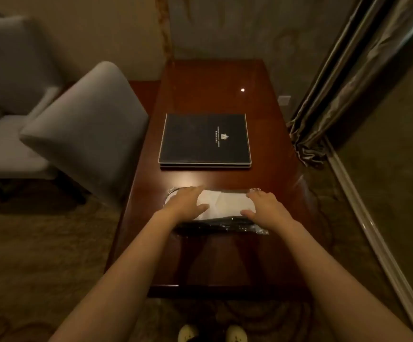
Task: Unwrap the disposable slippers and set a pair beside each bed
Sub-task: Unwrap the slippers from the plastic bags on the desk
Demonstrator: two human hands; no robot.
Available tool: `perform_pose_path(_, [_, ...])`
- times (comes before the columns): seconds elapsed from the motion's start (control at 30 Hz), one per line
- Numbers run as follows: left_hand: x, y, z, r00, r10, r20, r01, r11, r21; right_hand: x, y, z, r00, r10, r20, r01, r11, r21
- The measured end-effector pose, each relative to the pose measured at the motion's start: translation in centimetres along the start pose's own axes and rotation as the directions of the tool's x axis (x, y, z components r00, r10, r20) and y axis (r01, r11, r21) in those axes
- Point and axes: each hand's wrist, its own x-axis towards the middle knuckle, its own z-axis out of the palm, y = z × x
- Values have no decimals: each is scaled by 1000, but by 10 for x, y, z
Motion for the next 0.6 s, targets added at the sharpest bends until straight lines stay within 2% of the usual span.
perform_pose_path(0.13, [3, 1, 25, 997, -77, 6, 77, 995, 70, -2, 5, 18, 989, 127, -80, -125, 992, 29])
perform_pose_path(0.23, [11, 1, 43, 997, -69, -15, 71, 992, 103, 2, 11, 32, 975, 179, -128, -176, 984, 34])
perform_pose_path(0.4, [28, 0, 54, 997, 50, -57, -32, 961, 274, 6, 18, 44, 963, 186, -195, -178, 982, 59])
perform_pose_path(0.6, [44, -1, 60, 998, 28, 57, -45, 948, 315, 13, 27, 48, 958, 159, -238, -146, 987, 73])
